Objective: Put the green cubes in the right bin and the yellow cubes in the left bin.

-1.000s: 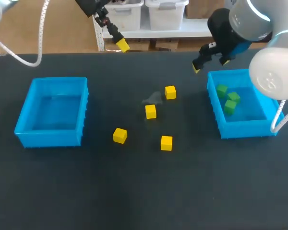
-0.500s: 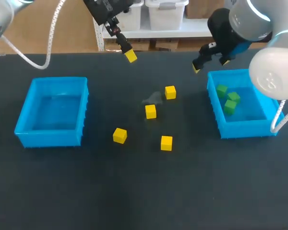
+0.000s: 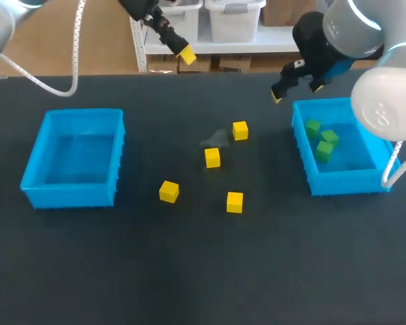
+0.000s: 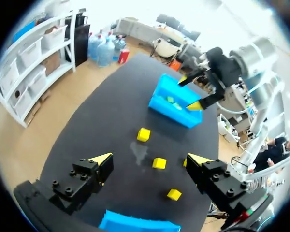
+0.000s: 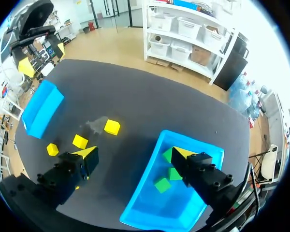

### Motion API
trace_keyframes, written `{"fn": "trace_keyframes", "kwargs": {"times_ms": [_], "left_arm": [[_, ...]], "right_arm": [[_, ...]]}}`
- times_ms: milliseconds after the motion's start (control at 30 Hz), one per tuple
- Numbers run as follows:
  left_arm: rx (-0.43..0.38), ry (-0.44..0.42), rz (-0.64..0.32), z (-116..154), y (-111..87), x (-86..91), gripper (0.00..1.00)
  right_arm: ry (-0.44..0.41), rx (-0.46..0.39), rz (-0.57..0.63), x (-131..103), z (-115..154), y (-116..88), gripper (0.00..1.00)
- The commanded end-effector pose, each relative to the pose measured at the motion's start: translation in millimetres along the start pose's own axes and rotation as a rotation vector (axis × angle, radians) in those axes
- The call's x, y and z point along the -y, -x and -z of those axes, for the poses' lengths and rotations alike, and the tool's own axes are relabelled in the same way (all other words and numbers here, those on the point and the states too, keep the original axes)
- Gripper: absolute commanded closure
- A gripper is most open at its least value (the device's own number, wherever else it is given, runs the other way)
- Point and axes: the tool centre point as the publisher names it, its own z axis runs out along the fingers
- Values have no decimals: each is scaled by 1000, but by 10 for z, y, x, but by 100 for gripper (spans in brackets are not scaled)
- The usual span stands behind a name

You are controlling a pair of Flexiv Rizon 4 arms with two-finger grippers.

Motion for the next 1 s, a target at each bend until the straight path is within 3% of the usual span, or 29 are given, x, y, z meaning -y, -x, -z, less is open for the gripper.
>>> {"fn": "trace_keyframes", "kwargs": {"times_ms": [33, 100, 467, 567, 767, 1000], "left_arm": [[37, -143, -2, 117, 43, 40, 0], [27, -160, -17, 110, 22, 90, 0], [-300, -151, -180, -216, -85, 312, 0], [-350, -152, -208, -329, -106, 366, 0], [-483, -137, -256, -546, -221, 390, 0], [-571, -128, -270, -762, -379, 362, 0]], "right_arm": [[1, 0, 0, 3, 3, -3, 0], [1, 0, 0, 3, 3, -3, 0], [1, 0, 0, 3, 3, -3, 0], [1, 0, 0, 3, 3, -3, 0], [1, 0, 0, 3, 3, -3, 0], [1, 0, 0, 3, 3, -3, 0]]}}
